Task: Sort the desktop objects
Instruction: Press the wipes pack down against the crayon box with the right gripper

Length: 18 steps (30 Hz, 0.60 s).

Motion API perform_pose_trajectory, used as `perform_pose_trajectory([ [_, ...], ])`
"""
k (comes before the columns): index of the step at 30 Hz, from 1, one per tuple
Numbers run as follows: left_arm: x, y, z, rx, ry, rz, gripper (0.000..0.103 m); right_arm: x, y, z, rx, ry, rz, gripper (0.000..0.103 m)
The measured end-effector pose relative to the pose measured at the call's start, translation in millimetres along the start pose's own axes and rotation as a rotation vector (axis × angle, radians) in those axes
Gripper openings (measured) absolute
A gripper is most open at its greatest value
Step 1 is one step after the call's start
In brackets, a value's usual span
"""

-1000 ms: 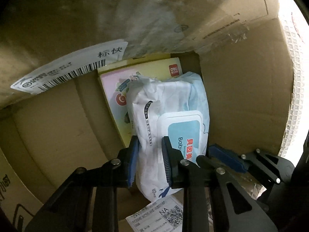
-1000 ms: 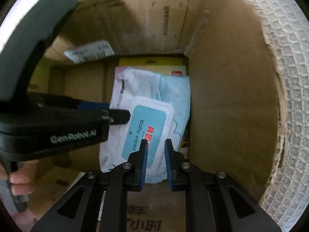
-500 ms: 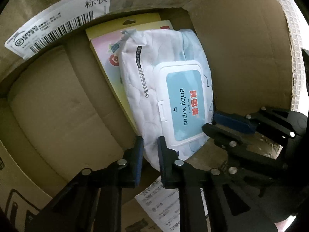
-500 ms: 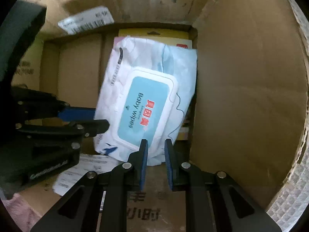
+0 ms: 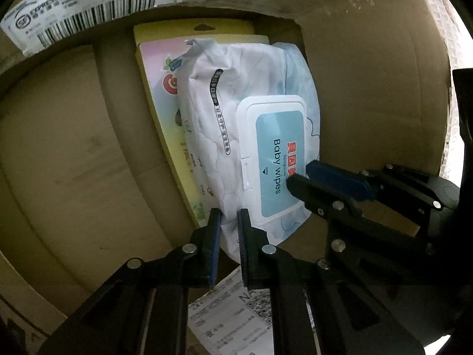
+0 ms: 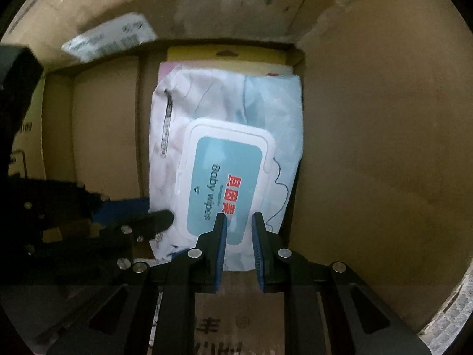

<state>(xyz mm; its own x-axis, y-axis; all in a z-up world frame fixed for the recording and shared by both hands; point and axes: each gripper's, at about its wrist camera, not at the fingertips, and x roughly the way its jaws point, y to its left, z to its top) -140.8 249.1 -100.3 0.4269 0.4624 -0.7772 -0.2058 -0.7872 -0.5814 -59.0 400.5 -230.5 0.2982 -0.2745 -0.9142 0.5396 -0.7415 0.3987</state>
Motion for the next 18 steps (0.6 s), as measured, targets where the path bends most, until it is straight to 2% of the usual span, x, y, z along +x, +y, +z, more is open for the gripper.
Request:
perform_pose_trajectory([
  [4, -6.9, 3.5, -3.5, 0.003, -0.005, -0.009, 0.01, -4.3, 2.2, -4.2, 0.017, -0.022, -0.005, 0.014],
  [9, -20.9, 3.9, -12.9, 0.058, -0.011, -0.004, 0.01, -13.6, 6.3, -14.8, 0.035, -0.035, -0.008, 0.014],
  [13, -37.4, 8.5, -21.5, 0.069, -0.006, -0.03, 0.01, -29.4, 5.7, -27.8, 0.078, -0.052, 0.013, 0.014],
  [18, -87.1, 9.3, -28.6, 0.128, -0.145, 0.036, 0.01, -45.5, 10.8, -44.8, 0.147, -0.084, 0.108, 0.014],
])
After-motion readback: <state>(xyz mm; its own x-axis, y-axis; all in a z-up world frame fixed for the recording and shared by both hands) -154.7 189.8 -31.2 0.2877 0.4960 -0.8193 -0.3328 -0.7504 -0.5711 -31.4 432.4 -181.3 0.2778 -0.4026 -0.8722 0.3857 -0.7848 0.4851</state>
